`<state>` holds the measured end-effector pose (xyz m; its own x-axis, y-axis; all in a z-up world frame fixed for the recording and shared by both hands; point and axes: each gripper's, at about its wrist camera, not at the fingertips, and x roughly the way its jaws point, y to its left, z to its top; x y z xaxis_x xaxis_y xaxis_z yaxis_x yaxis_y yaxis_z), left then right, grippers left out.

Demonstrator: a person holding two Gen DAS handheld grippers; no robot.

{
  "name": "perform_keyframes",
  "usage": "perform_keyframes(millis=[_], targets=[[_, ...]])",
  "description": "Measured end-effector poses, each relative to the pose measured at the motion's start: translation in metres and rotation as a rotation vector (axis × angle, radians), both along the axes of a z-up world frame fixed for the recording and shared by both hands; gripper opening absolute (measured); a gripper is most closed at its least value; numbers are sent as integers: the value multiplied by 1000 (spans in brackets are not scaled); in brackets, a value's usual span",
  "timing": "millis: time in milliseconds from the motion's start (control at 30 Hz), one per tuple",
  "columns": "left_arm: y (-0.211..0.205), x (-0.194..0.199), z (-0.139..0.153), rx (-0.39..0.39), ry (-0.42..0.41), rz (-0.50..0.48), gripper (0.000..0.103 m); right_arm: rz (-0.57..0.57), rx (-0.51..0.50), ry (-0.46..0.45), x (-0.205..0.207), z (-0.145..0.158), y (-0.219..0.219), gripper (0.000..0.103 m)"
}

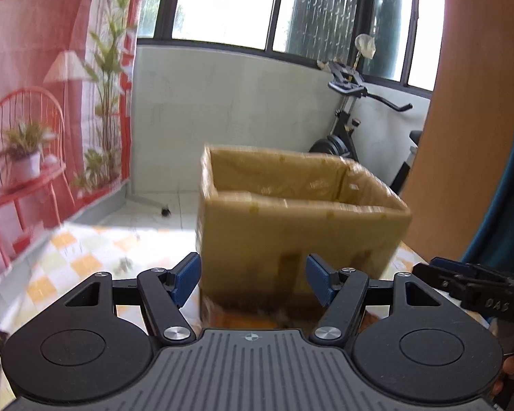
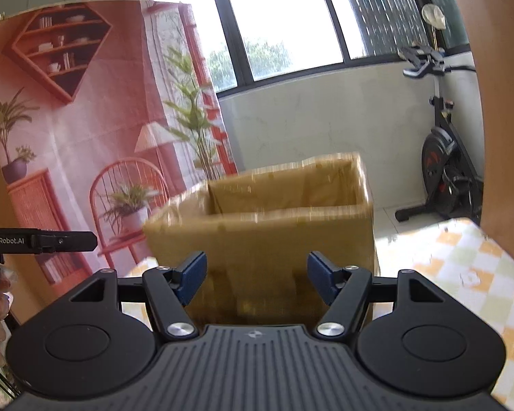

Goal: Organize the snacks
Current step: 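Lower both tools toward the remaining snack pile beside the box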

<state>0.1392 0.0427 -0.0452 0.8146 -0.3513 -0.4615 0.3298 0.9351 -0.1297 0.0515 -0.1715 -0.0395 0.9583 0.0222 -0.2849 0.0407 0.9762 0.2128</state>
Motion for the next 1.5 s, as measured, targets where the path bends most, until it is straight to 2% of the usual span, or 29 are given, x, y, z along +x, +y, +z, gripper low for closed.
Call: perform_keyframes(millis=[167, 267, 467, 633, 733, 1033, 1367, 1500], targets=[[-6, -17, -33, -72, 72, -22, 70, 3, -57, 75, -15, -30, 11, 69], [-11, -22, -54, -108, 136, -30, 70, 9, -41, 139, -21, -52, 11, 69], [-12, -32, -89, -98, 213, -4, 70, 30, -49, 234, -34, -80, 11, 69], [-4, -39, -93, -104, 212, 43, 70, 106, -150, 275, -36, -93, 29, 69], [-2, -41, -94, -101, 213, 56, 70, 135, -159, 292, -33, -102, 37, 68], [-10, -43, -103, -110, 250, 20, 69, 95, -148, 316, -32, -102, 29, 68], [-23, -52, -112, -124, 281, -64, 69, 40, -210, 349, -58, -96, 9, 68], [-26, -51, -117, -130, 316, -95, 68, 26, -192, 397, -55, -102, -4, 68]])
